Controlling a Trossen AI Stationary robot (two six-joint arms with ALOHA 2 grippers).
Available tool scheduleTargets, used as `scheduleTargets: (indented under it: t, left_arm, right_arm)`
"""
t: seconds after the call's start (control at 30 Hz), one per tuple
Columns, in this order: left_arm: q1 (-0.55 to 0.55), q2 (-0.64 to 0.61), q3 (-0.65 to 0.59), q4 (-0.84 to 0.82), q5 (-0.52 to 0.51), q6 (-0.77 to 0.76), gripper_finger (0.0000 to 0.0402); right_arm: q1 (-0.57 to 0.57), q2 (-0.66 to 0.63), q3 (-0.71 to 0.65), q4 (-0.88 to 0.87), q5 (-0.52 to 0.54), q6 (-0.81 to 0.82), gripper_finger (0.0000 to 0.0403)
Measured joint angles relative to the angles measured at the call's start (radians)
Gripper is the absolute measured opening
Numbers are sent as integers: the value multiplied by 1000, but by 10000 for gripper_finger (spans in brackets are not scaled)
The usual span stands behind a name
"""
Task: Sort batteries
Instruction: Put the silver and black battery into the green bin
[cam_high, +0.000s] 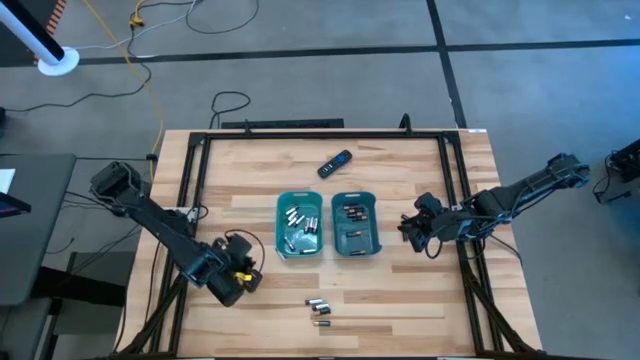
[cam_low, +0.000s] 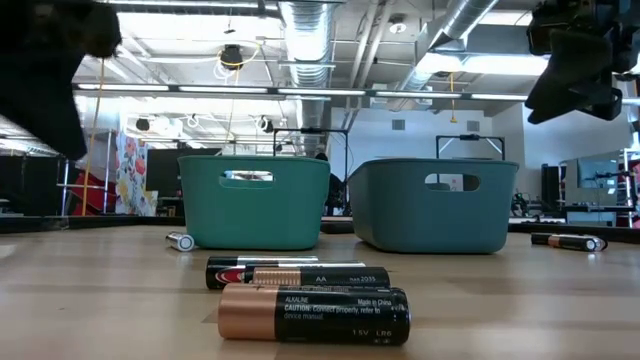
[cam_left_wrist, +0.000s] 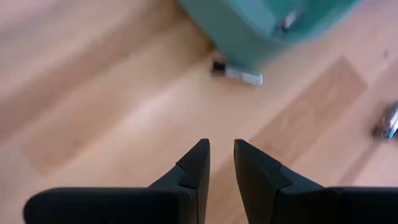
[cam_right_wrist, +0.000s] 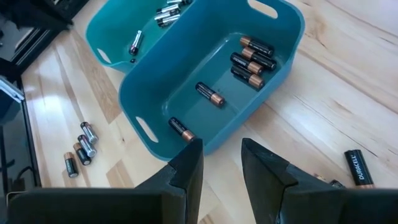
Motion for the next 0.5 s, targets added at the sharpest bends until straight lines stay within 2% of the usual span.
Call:
scheduleTargets:
  t: [0.1,0.23,0.5]
  left_arm:
    - [7,15,-60,157,48,25,80]
    - [8,13,-127,309,69,24,115]
    - [8,14,-204,364,83,14,201]
  right_arm:
    - [0,0,0,5,0,0,127]
    - [0,0,0,12,0,13,127]
    - [0,0,0,10,0,24,127]
